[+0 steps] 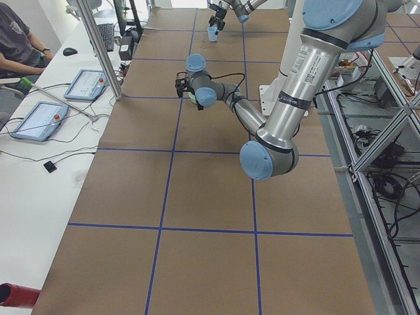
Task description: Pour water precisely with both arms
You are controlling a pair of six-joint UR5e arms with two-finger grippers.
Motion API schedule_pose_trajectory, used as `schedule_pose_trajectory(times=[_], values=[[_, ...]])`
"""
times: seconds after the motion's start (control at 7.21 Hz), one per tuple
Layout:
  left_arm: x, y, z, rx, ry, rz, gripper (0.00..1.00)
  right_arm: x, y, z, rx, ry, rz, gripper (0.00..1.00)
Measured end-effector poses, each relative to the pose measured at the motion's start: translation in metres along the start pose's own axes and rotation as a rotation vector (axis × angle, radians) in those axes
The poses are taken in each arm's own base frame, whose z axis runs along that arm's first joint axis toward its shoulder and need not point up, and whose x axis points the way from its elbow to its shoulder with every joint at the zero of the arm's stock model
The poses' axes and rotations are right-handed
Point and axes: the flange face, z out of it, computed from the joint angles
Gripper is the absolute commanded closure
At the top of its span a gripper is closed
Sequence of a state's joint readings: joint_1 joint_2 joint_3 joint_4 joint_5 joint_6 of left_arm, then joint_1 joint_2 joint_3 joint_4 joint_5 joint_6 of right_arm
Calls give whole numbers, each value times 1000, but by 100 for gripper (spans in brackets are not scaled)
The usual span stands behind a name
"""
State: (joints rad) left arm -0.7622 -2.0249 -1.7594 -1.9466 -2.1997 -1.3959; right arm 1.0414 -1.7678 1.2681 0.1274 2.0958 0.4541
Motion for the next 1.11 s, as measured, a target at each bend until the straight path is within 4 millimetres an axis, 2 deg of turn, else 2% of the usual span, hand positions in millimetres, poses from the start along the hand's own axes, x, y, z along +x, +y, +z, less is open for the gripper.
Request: schedule_pose_trajectory(times=[0.28,0.42,0.69,0.83,1.11], values=[[0,0,0,0,0,0,0,0,-4,6,5,-5,-7,80],[0,0,0,0,0,0,0,0,-6,8,10,-8,-11,100],[1,1,-1,0,3,2,0,-7,-21,10,23,-29,-20,100],[2,0,-3,3,6,3,0,-16,-39,11,20,-51,-21,100],[2,-4,-12,12,4,-3,0,-46,-105,8,-19,-54,10,100]])
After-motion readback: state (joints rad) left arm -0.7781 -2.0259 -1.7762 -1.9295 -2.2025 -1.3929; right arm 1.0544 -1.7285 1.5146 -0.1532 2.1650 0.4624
